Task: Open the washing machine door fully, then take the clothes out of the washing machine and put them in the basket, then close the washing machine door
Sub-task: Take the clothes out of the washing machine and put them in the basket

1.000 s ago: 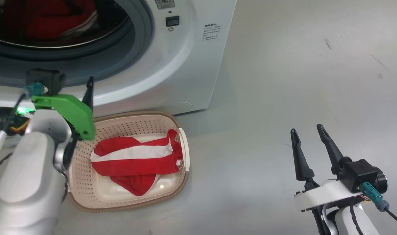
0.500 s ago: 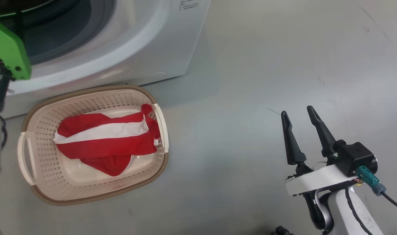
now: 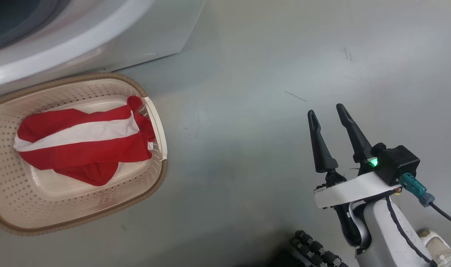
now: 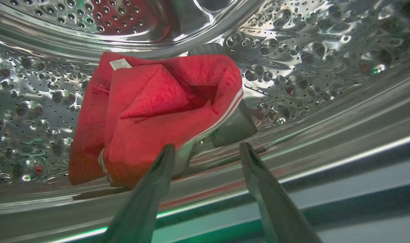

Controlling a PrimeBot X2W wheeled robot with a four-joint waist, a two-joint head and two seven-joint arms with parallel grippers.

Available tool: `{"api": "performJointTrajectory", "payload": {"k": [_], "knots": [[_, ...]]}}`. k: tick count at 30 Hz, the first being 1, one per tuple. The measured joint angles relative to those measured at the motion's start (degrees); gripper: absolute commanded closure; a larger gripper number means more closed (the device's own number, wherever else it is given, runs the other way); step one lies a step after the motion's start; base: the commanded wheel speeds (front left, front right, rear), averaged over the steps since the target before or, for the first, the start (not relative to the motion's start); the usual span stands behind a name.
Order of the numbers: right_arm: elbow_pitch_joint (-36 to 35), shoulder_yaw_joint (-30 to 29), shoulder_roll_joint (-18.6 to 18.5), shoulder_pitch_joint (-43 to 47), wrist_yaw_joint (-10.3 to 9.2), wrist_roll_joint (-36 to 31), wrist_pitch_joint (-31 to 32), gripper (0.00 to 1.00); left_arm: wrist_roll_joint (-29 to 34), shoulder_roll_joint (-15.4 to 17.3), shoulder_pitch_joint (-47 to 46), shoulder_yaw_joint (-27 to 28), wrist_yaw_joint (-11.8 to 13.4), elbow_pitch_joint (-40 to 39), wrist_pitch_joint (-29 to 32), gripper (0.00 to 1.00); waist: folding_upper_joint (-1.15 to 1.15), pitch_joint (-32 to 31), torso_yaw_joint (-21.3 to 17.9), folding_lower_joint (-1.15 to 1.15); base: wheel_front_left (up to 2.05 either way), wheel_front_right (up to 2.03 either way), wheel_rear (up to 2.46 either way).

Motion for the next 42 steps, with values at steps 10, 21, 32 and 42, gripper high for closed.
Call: {"api": "performJointTrajectory", "payload": {"k": [10,21,32,42], "knots": [[-0.5,1.4,0.1,-2.7,-0.11,2.7,0.0,0.0,0.3,4.6,-8.8,1.2,-0.9,0.1,5.8,0.0,0.0,5.5,-2.2,0.0,0.0,0.0,0.0],[-1.0,3.5,0.1,-5.2,-0.15,5.1,0.0,0.0,1.0,8.5,-16.3,1.6,-1.4,0.0,12.0,0.0,0.0,10.6,-4.4,0.0,0.0,0.0,0.0],[-0.8,4.7,0.1,-7.1,-0.15,6.4,0.0,0.0,1.8,9.9,-19.6,1.5,-1.5,0.8,16.9,0.0,0.0,13.7,-6.5,0.0,0.0,0.0,0.0],[-0.4,5.1,0.1,-7.8,-0.16,7.0,0.0,0.0,3.7,10.9,-20.7,1.1,-1.0,1.1,18.1,1.0,0.0,14.1,-7.2,0.0,0.0,0.0,0.0]]}}
